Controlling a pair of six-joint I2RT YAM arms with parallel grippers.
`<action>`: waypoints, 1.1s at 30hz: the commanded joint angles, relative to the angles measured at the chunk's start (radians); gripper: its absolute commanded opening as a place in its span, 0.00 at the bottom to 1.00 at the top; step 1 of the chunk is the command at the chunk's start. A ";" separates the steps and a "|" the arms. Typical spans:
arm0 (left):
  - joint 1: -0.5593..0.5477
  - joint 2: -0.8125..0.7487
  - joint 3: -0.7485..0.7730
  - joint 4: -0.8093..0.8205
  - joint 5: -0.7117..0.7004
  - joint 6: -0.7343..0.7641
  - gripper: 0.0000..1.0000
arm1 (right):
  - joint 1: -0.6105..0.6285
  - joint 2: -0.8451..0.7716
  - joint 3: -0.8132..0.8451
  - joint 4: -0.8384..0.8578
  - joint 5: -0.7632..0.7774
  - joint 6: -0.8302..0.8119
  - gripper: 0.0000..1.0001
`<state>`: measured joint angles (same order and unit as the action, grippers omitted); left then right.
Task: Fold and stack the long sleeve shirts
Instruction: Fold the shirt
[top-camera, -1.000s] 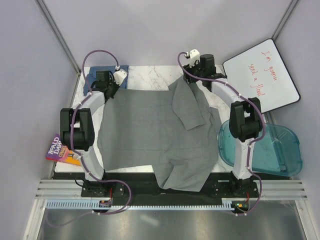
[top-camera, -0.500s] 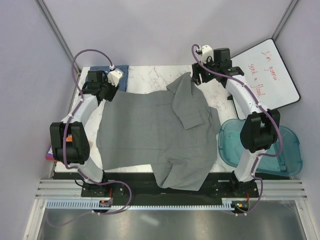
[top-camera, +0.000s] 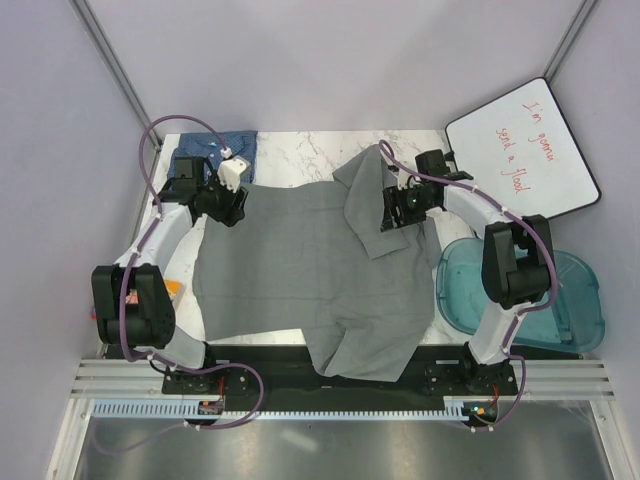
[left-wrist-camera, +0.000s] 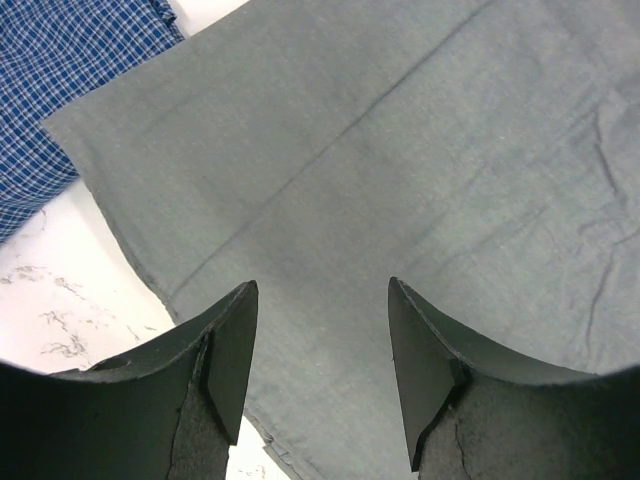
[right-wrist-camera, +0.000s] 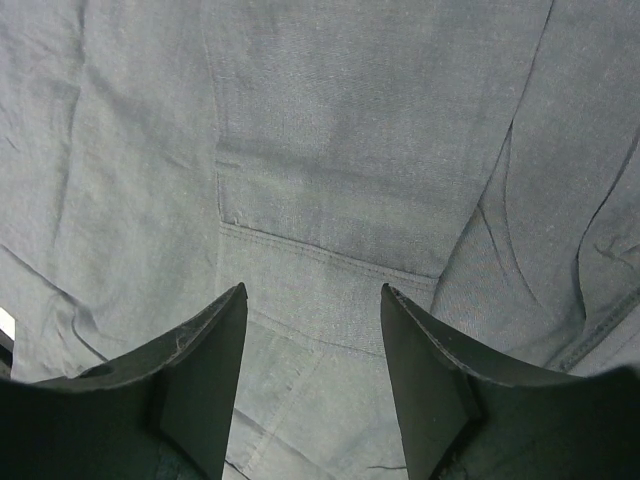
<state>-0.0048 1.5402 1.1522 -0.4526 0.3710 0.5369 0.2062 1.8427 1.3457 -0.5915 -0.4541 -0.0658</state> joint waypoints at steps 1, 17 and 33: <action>0.003 -0.052 -0.011 -0.017 0.054 -0.041 0.62 | -0.001 -0.016 -0.026 0.032 0.020 0.035 0.64; 0.003 -0.072 -0.011 -0.024 0.045 -0.057 0.64 | -0.036 0.062 -0.040 0.047 0.020 0.064 0.68; 0.003 -0.091 0.012 -0.031 0.046 -0.092 0.63 | -0.057 -0.031 -0.063 0.131 -0.244 0.159 0.24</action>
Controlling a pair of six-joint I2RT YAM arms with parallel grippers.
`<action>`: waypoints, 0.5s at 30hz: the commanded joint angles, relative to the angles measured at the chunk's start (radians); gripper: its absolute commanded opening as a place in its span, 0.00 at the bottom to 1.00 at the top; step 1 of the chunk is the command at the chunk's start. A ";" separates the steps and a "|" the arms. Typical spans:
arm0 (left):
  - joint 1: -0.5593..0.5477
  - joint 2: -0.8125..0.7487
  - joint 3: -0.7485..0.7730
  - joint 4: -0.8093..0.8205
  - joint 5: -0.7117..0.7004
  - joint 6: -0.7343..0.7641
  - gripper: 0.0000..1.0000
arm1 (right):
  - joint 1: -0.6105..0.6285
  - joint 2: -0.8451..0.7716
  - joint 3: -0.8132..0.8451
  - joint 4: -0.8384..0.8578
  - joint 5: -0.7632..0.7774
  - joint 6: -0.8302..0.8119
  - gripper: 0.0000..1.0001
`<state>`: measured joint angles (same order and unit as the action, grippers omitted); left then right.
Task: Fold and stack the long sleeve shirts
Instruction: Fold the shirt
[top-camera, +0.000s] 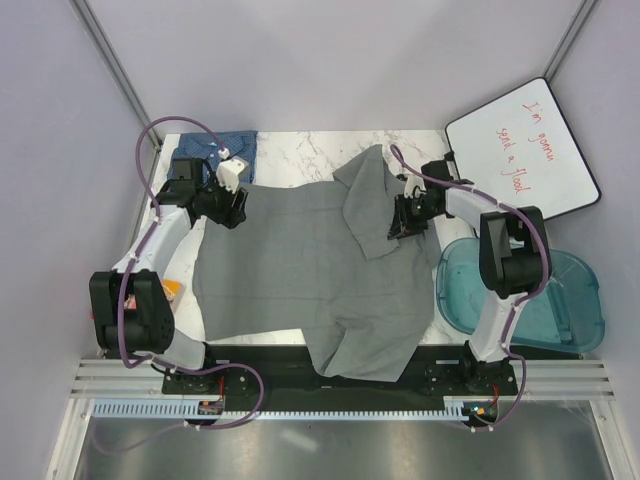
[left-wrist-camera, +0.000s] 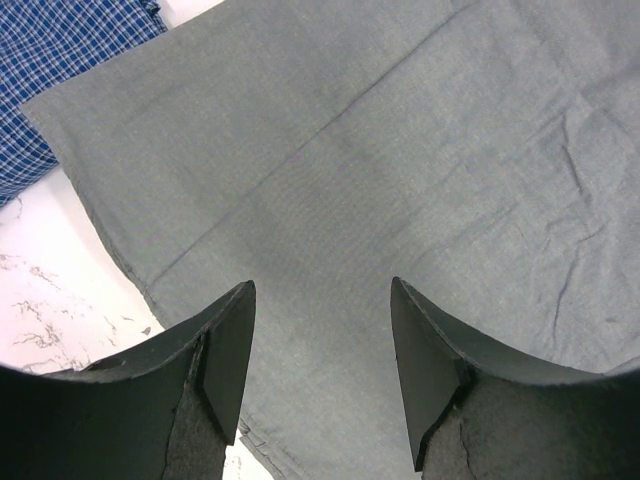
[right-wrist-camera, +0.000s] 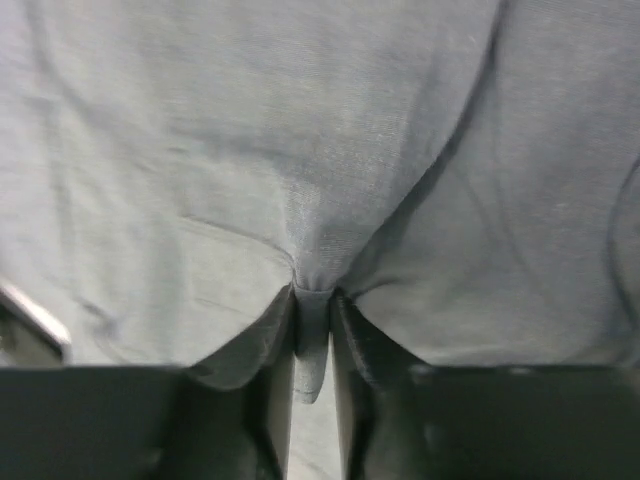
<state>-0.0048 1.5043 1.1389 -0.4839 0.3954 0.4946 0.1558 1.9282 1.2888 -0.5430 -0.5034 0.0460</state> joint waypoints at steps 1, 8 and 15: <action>0.003 -0.055 0.027 0.001 0.023 -0.056 0.63 | -0.007 -0.145 -0.008 0.107 -0.220 0.061 0.19; 0.003 -0.032 0.097 -0.005 0.019 -0.083 0.62 | -0.010 -0.293 0.205 0.182 -0.333 0.159 0.00; 0.057 0.002 0.180 -0.012 0.020 -0.094 0.62 | -0.012 -0.386 0.311 0.357 -0.357 0.360 0.00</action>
<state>0.0338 1.4940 1.2530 -0.4999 0.3981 0.4362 0.1474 1.6119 1.5486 -0.3241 -0.7990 0.2615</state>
